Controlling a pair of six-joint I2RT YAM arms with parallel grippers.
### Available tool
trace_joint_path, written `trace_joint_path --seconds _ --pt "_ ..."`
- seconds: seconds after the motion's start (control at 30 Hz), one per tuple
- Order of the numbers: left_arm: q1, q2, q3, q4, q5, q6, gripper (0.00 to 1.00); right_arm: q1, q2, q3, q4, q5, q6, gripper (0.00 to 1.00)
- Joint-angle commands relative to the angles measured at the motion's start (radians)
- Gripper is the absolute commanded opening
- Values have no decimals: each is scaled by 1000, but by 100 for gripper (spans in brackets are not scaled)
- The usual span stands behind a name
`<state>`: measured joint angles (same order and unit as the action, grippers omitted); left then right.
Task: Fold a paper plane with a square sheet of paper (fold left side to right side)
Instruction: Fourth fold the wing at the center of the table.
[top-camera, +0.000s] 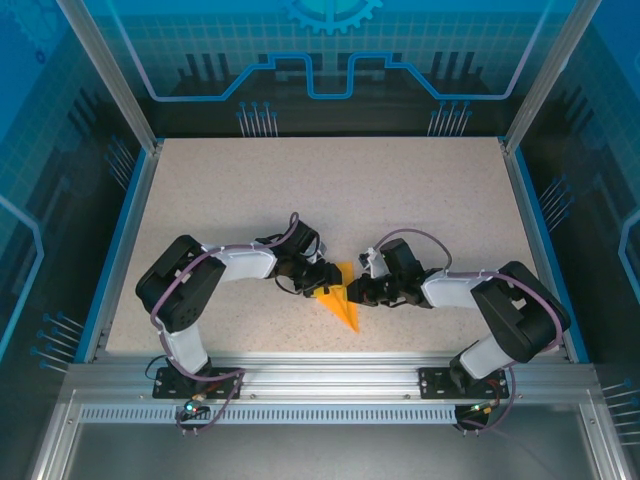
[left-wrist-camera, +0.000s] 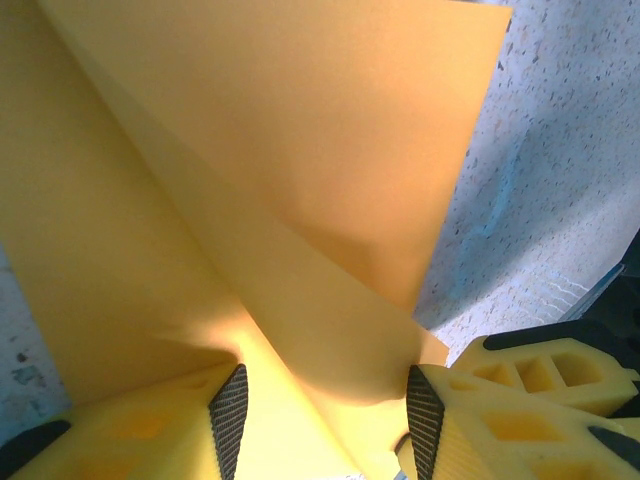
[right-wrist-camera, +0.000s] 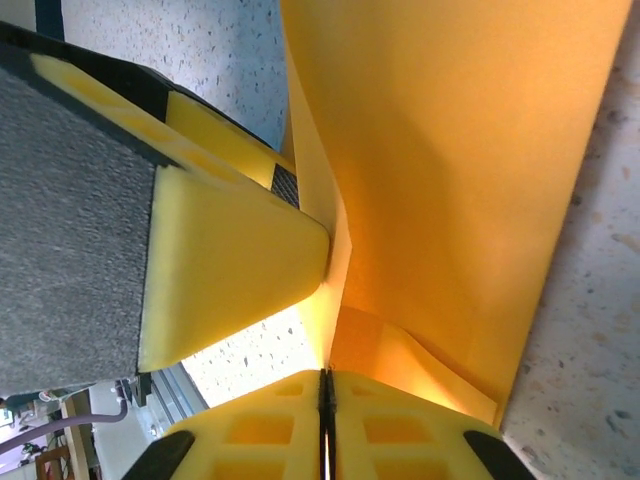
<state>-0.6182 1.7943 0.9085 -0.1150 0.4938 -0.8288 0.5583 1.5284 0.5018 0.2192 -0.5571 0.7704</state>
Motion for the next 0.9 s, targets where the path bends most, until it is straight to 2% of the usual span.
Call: trace_joint_path --seconds 0.0,0.4,0.87 --pt "-6 14 9 -75 -34 25 50 9 7 23 -51 15 -30 8" --pt "-5 6 4 -77 -36 28 50 6 7 47 -158 114 -84 7" --pt "-6 1 1 -78 -35 28 51 5 15 61 -205 153 -106 7"
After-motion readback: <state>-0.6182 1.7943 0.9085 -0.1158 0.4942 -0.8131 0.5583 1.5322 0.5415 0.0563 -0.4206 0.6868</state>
